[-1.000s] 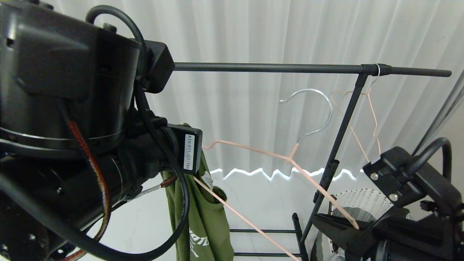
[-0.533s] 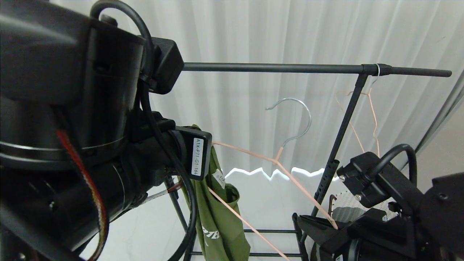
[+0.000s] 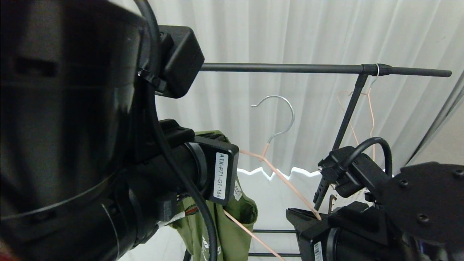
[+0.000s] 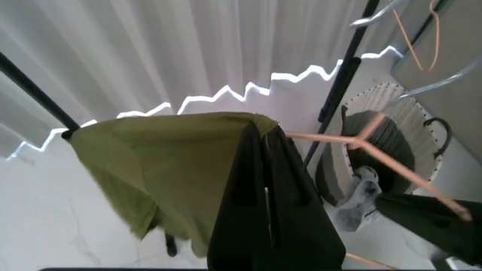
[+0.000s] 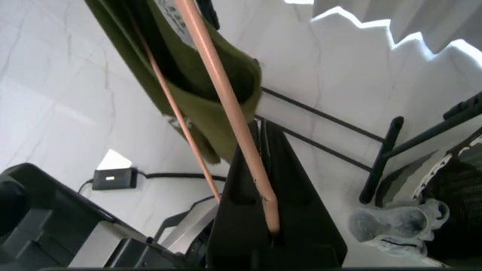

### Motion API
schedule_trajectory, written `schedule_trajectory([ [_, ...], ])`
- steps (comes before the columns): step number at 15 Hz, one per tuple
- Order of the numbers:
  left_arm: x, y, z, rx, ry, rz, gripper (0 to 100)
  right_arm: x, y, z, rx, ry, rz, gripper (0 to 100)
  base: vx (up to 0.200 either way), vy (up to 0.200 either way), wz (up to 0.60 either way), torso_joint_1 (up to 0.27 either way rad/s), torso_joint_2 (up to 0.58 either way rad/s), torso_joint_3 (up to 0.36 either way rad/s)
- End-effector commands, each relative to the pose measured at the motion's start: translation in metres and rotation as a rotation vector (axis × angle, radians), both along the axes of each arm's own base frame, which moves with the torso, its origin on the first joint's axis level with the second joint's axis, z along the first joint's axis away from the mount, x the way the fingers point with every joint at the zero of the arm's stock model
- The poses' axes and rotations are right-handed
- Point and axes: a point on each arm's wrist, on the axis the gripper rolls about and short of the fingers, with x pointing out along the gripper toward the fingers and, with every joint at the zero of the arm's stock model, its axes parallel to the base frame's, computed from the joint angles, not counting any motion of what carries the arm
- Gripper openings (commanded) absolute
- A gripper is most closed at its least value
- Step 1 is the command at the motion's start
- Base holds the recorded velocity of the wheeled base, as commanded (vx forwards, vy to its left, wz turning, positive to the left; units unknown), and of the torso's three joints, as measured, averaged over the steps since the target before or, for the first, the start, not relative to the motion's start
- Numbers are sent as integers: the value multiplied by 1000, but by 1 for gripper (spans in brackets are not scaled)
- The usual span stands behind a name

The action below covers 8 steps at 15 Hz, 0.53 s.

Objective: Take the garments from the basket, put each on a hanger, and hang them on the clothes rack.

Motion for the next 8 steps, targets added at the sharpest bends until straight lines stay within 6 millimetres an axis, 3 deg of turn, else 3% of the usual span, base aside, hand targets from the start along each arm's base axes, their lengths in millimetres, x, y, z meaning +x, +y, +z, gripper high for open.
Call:
schedule_trajectory([
  [1,-1,-1,1,-8,0,-2,0,2,9,-4,-17,5,1,0,0,0,0,0,0,0],
  [8,-11,-6,0,3,-2,-50,0,26,24,1,-26,-21,-21,0,0,0,0,0,0,0],
])
